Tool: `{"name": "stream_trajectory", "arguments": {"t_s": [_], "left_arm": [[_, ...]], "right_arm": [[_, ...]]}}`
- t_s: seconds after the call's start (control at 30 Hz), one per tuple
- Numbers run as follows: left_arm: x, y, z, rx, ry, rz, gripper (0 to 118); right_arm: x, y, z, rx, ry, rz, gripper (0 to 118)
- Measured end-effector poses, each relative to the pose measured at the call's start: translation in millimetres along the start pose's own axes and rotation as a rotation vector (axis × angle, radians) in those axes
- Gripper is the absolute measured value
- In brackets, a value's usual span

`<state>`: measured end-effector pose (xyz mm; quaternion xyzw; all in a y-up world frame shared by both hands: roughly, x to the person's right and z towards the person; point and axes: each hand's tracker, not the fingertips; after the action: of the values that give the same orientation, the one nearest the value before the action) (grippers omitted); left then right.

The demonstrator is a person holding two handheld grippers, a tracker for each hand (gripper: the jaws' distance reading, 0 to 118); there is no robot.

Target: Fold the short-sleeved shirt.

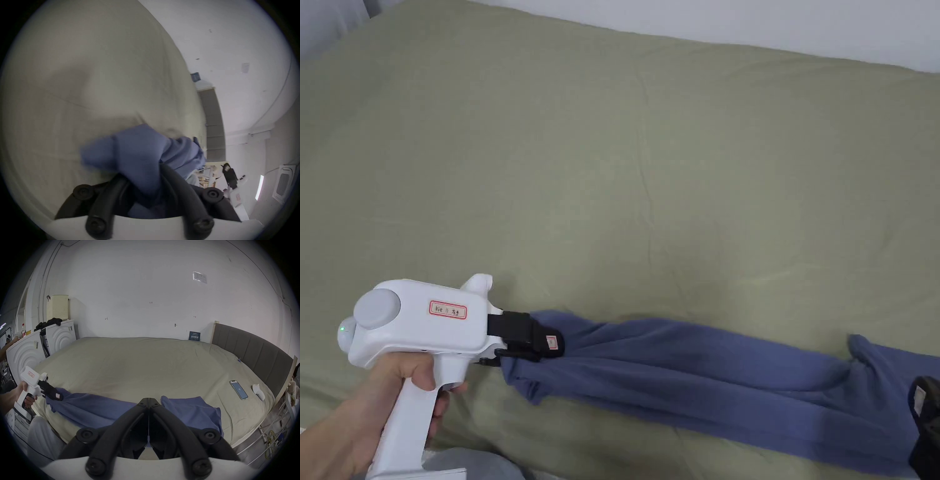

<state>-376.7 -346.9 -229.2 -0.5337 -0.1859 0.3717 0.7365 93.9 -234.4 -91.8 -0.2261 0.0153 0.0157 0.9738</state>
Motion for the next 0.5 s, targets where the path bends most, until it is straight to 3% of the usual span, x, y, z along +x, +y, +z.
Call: {"name": "stream_trajectory", "arguments": {"t_s": [0.07, 0.23, 0.5], "left_arm": [[-0.3, -2.2, 0.2, -0.013, -0.052, 0.007, 7], [-1.9, 1.5, 34.9, 0.057, -0.02, 0.03, 7], [-4.4, -1.8, 142.5, 0.218, 0.165, 0.021, 7]], "right_arm": [[2.4, 0.7, 4.3, 0.007, 0.003, -0.001, 3], [10.4, 2.5, 10.2, 0.028, 0.005, -0.02, 3], [21.7, 2.1, 12.9, 0.053, 0.017, -0.049, 3]]}}
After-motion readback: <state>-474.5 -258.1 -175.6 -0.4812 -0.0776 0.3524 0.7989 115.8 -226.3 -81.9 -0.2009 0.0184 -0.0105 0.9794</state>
